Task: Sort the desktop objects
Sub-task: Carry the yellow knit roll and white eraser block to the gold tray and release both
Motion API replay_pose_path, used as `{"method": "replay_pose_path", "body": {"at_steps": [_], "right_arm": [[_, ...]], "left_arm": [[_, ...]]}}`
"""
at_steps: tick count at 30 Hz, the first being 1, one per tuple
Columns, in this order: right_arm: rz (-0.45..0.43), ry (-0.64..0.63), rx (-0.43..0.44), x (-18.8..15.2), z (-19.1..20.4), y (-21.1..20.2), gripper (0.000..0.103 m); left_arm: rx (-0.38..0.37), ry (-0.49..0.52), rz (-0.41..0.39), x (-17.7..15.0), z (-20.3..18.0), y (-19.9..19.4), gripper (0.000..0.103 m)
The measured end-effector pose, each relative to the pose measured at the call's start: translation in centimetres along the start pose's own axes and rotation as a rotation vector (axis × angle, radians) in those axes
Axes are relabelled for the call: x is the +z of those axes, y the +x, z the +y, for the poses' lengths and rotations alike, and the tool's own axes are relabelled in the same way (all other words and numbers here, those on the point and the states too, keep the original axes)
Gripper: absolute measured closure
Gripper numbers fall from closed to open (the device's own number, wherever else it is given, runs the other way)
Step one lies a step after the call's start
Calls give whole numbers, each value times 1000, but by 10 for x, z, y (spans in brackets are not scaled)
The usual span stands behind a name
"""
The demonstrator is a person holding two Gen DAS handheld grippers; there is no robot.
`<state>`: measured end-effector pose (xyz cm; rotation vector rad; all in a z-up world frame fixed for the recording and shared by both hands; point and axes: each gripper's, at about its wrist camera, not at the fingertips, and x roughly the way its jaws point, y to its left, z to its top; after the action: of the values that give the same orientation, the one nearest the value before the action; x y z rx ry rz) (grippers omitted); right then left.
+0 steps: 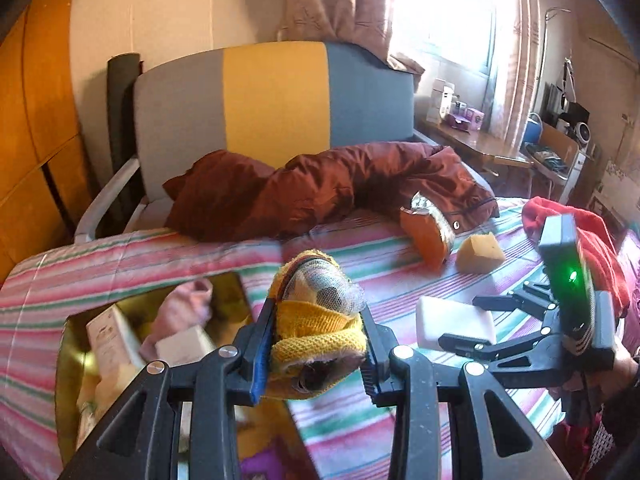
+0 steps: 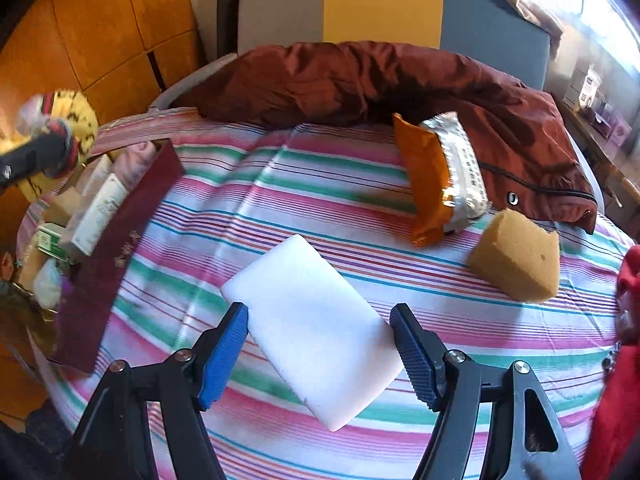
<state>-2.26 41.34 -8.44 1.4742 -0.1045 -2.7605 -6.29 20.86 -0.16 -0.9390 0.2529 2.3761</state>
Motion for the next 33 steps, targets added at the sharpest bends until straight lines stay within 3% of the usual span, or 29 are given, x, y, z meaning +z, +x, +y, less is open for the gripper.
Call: {"method": "replay_pose_path", "body": {"at_steps": [20, 33], "right_arm": [[-44, 21, 221, 5, 126, -21, 29], [-36, 22, 309, 7, 190, -26, 28]], "left_arm": [[118, -166, 22, -70, 89, -42, 67], [186, -355, -3, -116, 173, -79, 67]]}}
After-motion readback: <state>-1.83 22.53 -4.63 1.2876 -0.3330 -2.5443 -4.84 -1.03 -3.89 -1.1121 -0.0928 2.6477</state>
